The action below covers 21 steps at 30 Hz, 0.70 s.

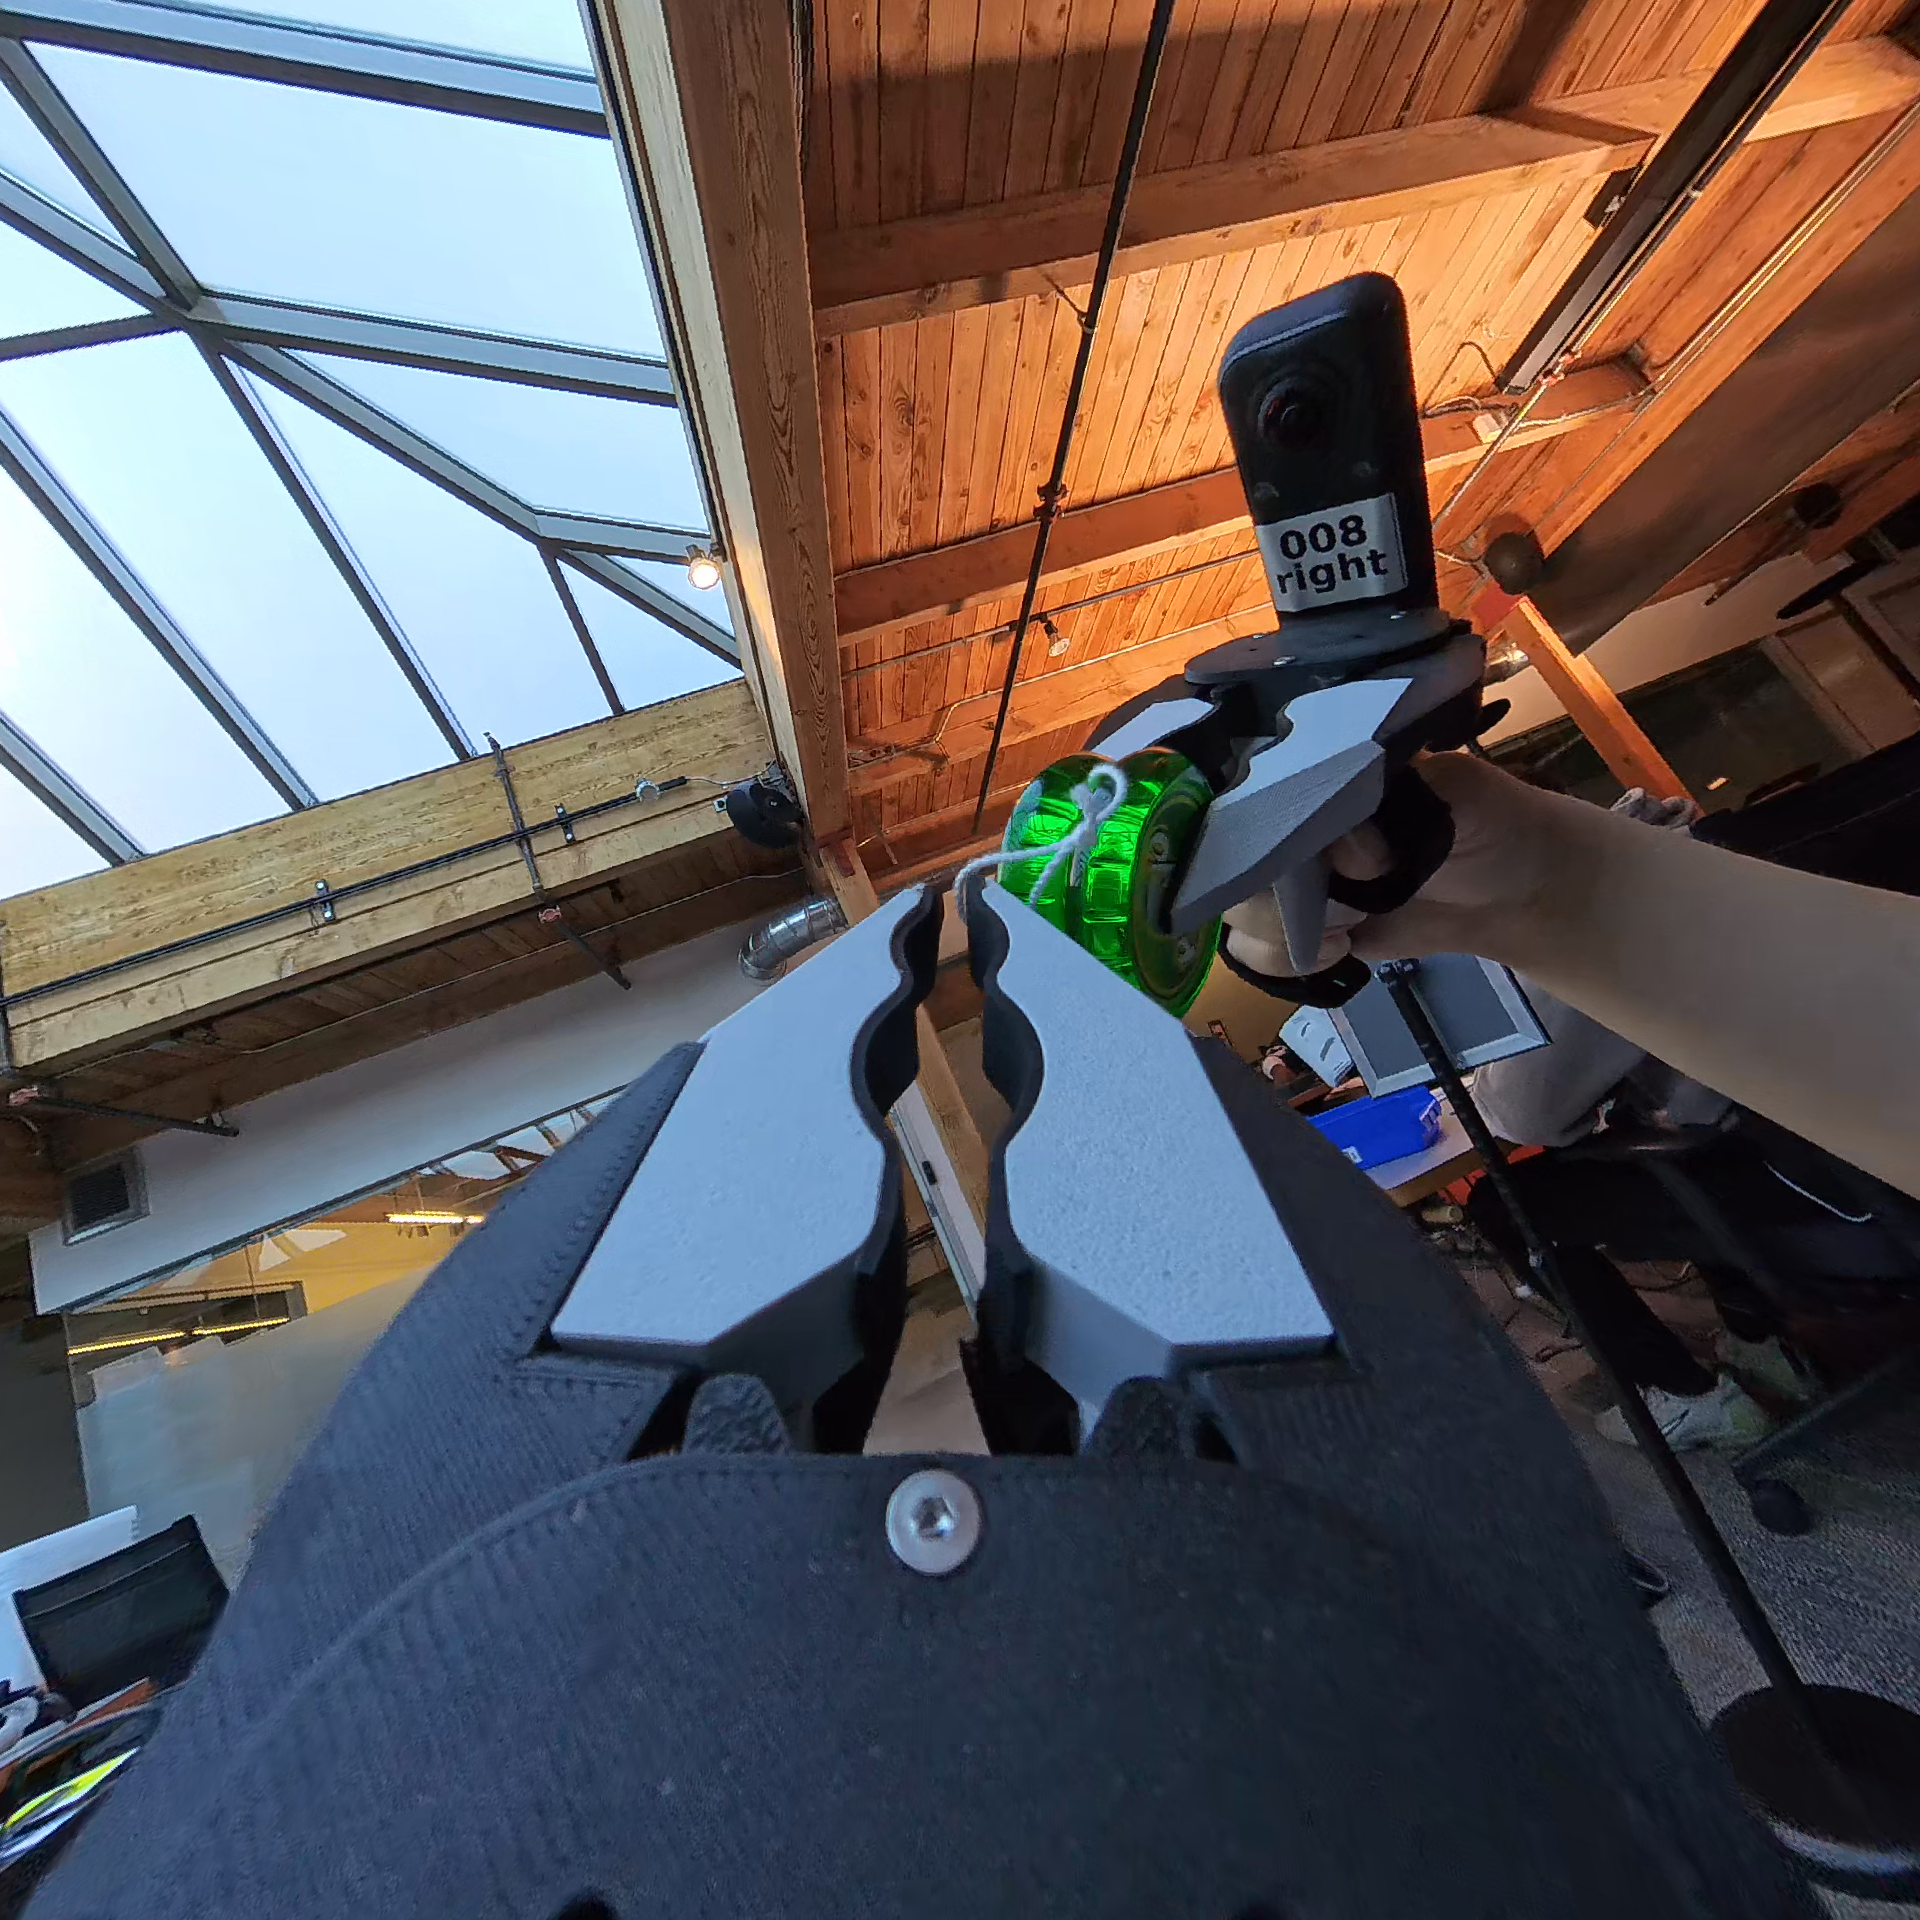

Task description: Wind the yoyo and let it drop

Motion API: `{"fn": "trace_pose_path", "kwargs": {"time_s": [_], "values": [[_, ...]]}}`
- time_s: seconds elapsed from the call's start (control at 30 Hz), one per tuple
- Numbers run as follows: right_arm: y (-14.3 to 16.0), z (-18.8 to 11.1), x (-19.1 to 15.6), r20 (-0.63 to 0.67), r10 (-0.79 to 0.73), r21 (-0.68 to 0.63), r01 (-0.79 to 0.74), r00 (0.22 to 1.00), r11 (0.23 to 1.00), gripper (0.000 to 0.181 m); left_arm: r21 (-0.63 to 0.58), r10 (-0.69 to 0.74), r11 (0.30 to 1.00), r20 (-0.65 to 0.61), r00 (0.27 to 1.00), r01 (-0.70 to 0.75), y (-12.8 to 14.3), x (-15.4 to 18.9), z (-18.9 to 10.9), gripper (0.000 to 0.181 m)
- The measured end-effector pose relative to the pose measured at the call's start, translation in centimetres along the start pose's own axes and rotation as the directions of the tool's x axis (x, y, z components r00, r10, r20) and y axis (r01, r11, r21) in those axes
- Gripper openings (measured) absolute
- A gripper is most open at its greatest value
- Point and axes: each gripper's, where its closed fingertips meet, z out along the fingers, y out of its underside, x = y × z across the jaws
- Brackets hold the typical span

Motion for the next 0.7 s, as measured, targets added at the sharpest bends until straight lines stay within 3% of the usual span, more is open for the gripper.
{"fn": "trace_pose_path", "kwargs": {"time_s": [0.37,0.7], "values": [[-0.5,-0.1,-0.5,0.030,0.014,0.090,-0.016,0.999,0.996,0.027,0.065,-0.186,0.980,-0.054,0.981,0.190,-0.8,0.1,-0.2,0.007],[-1.3,0.3,-0.9,0.009,-0.025,0.149,0.023,1.000,0.989,0.027,0.129,-0.393,0.905,-0.113,0.913,0.406,-1.6,-0.2,-0.5,0.010]]}}
